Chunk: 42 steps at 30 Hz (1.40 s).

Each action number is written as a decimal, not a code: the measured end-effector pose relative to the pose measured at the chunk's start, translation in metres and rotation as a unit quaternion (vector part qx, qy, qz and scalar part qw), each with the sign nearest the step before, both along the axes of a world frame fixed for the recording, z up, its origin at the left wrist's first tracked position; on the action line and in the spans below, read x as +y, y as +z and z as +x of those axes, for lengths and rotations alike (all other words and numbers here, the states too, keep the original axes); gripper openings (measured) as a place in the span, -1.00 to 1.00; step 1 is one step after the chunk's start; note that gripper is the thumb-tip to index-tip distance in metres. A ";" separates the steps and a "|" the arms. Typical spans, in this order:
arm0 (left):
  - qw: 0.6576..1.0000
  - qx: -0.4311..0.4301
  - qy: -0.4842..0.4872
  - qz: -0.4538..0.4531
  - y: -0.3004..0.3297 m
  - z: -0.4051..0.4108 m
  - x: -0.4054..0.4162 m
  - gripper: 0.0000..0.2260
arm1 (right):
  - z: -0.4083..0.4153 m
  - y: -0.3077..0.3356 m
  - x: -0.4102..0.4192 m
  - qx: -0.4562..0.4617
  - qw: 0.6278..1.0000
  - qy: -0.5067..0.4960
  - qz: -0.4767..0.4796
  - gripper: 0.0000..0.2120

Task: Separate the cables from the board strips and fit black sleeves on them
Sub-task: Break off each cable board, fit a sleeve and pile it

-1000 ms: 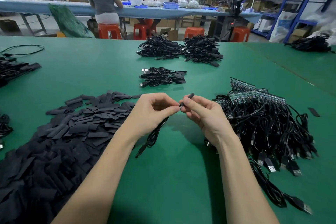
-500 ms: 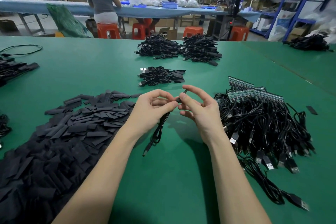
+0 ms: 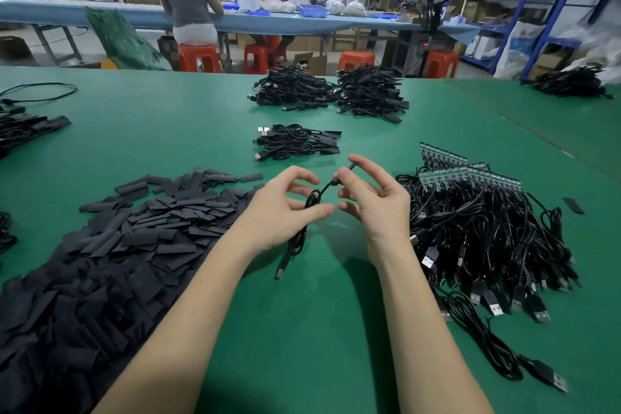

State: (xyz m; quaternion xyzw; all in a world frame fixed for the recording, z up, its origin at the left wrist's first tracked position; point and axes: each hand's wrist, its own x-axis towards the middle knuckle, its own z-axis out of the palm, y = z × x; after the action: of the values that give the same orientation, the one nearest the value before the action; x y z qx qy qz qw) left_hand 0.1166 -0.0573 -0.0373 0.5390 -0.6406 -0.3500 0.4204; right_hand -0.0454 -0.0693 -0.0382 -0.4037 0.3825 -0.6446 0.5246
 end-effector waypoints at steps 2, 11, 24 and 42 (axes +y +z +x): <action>1.000 -0.024 0.011 0.010 0.000 0.004 0.001 -0.73 | -0.001 0.000 -0.003 -0.005 0.999 -0.042 0.002 -0.75; 0.959 -0.184 0.134 -0.168 0.020 0.005 -0.044 -0.81 | 0.007 -0.011 -0.009 0.114 0.987 -0.108 0.040 -0.61; 0.917 -0.373 0.127 -0.061 -0.009 0.016 -0.148 -0.80 | 0.011 -0.014 -0.013 0.143 0.988 -0.004 0.066 -0.88; 0.975 -0.219 0.014 -0.038 0.017 -0.038 -0.118 -0.87 | 0.007 -0.016 -0.007 0.232 0.970 -0.006 0.070 -0.94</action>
State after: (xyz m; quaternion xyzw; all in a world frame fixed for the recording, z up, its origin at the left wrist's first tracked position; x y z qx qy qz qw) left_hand 0.0786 -0.1755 -0.0204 0.5953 -0.7219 -0.1933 0.2951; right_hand -0.0389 -0.0762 -0.0540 -0.5024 0.5404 -0.5082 0.4442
